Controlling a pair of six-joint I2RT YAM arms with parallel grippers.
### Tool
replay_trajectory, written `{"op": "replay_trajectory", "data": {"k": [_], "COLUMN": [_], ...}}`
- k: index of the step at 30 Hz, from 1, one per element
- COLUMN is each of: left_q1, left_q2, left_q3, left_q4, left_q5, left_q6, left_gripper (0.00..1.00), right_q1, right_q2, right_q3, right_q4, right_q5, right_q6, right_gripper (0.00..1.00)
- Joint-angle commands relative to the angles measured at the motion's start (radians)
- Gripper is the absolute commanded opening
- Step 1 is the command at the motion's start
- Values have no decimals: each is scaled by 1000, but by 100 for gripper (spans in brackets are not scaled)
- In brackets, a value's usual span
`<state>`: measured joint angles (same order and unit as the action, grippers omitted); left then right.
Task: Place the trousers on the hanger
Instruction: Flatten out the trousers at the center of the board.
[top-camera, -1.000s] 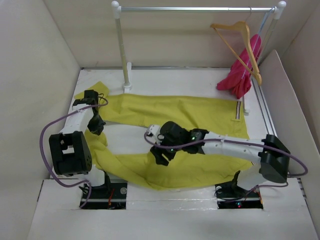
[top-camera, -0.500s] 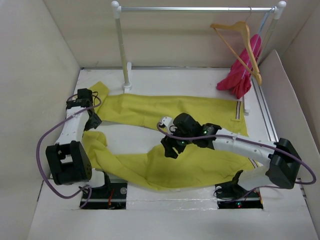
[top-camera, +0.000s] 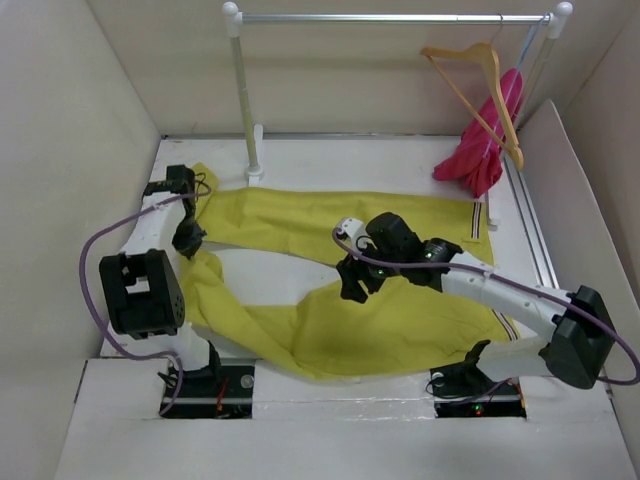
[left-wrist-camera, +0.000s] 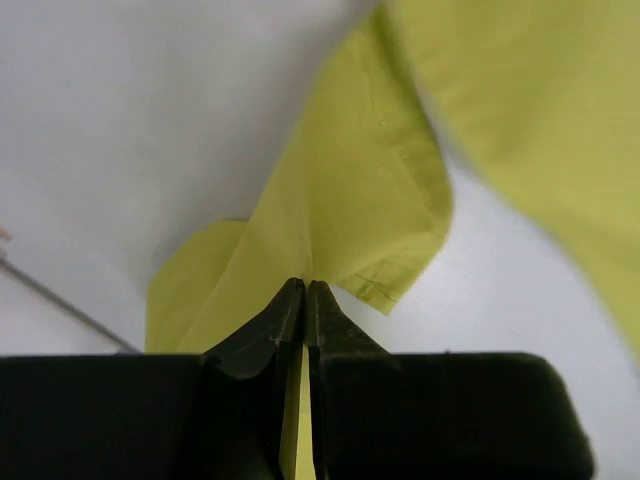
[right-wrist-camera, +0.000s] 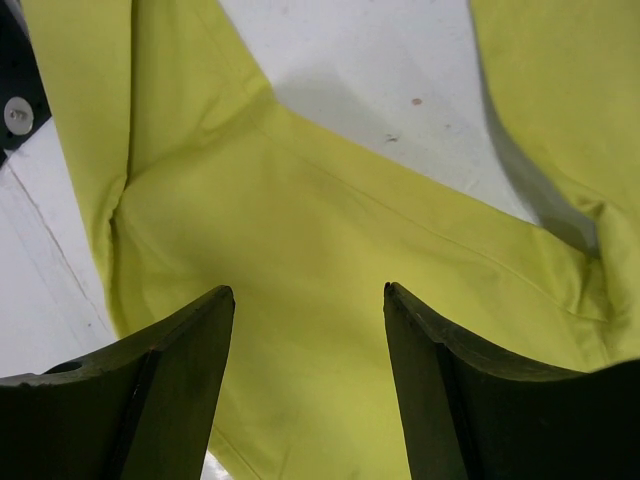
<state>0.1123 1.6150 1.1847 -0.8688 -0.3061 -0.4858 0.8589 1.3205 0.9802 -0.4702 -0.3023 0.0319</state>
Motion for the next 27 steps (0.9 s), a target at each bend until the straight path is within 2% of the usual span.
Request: {"op": "replay_trajectory", "data": {"k": [1,3,4,7,10,11,15,16,18,20,21,22,24,25,27], "left_q1": [-60,-71,-71,-71,-37,2,3,3,3,3,3,3,3,3,3], "left_q2": [-150,-214,-296,-349,-486,-563,-745,-774,-901,-1036,-1070,-1108,-1178,-1187,-1173], "left_q3": [228,374,438,434,284,168,-60,-78,-143,-203,-217,-232,-247,-241,-203], "left_q4": [-31,-53,-50,-59,-58,-52,-73,-109,-145,-179,-199,-194,-161,-148,-62], "left_q5": [119,197,222,173,79,56,-80,-114,-169,-211,-221,-232,-280,-297,-321], "left_q6": [-51,-98,-137,-181,-241,-260,-436,-559,-652,-811,-859,-888,-915,-903,-762], "left_gripper": [0,0,0,0,0,0,0,0,0,0,7,18,55,99,99], "right_q1": [-29,-53,-63,-63,-73,-73,-83,-83,-83,-92,-92,-103,-112,-112,-123], "right_q2": [-47,-47,-44,-40,-41,-44,-55,-56,-66,-76,-76,-76,-81,-84,-98], "right_q3": [3,5,6,3,-9,-14,-25,-29,-35,-49,-52,-54,-60,-63,-69], "right_q4": [-2,-2,-1,1,1,1,-8,-13,-25,-31,-34,-38,-51,-53,-56], "right_q5": [-24,-24,-27,-27,-27,-23,-17,-14,-3,9,14,17,15,17,11], "right_q6": [-20,-20,-20,-17,-9,-4,13,14,19,25,28,28,28,29,37], "right_gripper": [67,67,67,67,67,67,67,67,67,67,68,68,68,68,68]}}
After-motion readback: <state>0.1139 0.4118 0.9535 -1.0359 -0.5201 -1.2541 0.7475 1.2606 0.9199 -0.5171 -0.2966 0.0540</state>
